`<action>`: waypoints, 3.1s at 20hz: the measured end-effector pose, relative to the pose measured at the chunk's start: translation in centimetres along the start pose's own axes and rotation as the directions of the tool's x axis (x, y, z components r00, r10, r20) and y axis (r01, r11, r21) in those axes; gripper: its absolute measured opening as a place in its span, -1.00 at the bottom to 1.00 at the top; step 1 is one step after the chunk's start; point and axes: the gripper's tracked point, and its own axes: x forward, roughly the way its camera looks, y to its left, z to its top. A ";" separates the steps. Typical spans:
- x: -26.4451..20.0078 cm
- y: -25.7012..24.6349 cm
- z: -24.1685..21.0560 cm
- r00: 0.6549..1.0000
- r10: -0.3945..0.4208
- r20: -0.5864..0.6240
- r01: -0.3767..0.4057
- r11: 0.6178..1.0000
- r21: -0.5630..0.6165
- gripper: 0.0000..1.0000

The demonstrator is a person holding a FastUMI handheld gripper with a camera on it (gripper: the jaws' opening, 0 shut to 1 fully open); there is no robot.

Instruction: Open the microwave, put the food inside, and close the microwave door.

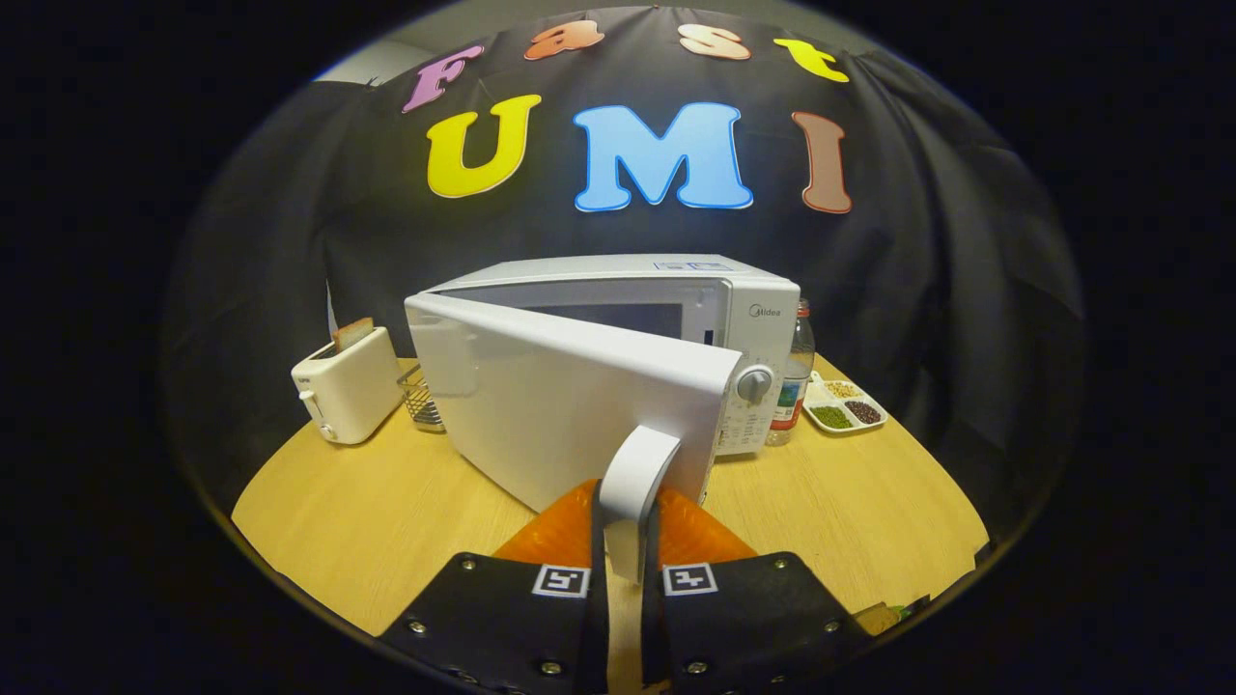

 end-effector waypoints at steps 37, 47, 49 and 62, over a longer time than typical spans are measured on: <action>-15.2 22.9 -5.1 0.886 0.463 -0.033 -0.464 0.882 -0.081 0.08; -20.7 15.3 0.2 0.842 0.533 0.084 -0.532 0.846 -0.037 0.93; -20.3 12.7 0.6 0.851 0.517 0.090 -0.519 0.855 -0.005 0.93; -15.8 -4.0 -0.2 0.913 0.407 -0.010 -0.398 0.898 0.189 0.94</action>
